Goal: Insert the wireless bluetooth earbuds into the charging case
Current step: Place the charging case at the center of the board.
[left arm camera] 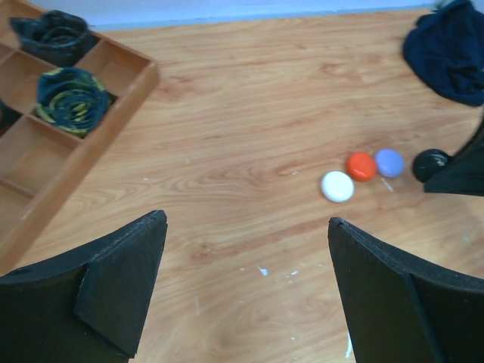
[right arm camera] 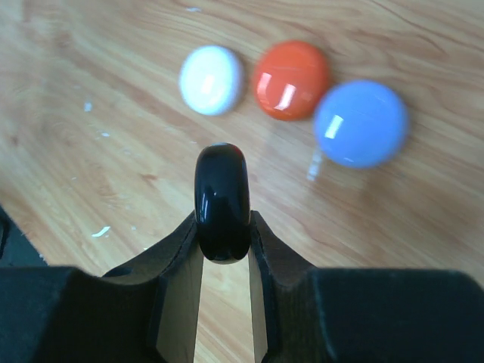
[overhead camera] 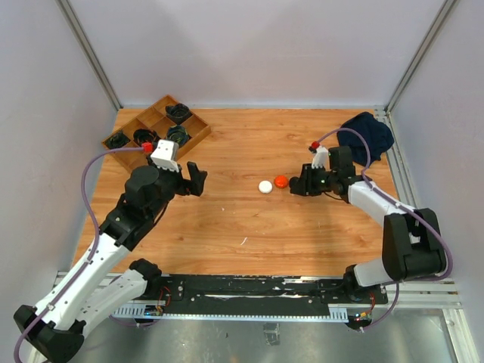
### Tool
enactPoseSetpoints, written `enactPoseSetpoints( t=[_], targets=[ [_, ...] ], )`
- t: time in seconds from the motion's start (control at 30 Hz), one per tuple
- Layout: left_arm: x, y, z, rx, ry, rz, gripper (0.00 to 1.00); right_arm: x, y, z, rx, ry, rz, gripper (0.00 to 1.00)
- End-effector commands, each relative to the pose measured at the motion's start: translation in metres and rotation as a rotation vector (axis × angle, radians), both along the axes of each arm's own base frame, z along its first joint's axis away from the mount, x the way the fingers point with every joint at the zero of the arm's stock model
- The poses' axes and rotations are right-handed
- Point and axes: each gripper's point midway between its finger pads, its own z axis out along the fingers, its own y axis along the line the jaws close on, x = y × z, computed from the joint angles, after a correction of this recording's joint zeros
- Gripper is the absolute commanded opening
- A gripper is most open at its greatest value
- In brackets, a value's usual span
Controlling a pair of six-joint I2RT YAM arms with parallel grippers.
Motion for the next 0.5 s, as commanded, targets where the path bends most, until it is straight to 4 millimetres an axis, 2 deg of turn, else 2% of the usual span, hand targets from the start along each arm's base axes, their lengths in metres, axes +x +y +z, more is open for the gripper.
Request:
enactPoseSetpoints(
  t=[0.0, 0.17, 0.27, 0.33, 0.47],
  targets=[
    [0.006, 0.032, -0.007, 0.109, -0.035, 0.13, 0.93, 0.008, -0.04, -0.016, -0.083, 0.118, -0.14, 0.12],
    [0.005, 0.031, -0.018, 0.119, -0.033, 0.12, 0.93, 0.022, -0.073, -0.032, -0.127, 0.191, -0.233, 0.12],
    [0.004, 0.033, -0.019, 0.125, -0.034, 0.125, 0.93, 0.028, -0.086, -0.041, -0.141, 0.231, -0.262, 0.12],
    [0.002, 0.035, -0.019, 0.122, -0.041, 0.128, 0.93, 0.032, -0.091, -0.048, -0.15, 0.248, -0.269, 0.12],
    [0.0, 0.036, -0.017, 0.114, -0.054, 0.13, 0.93, 0.042, -0.086, -0.055, -0.129, 0.29, -0.247, 0.12]
  ],
)
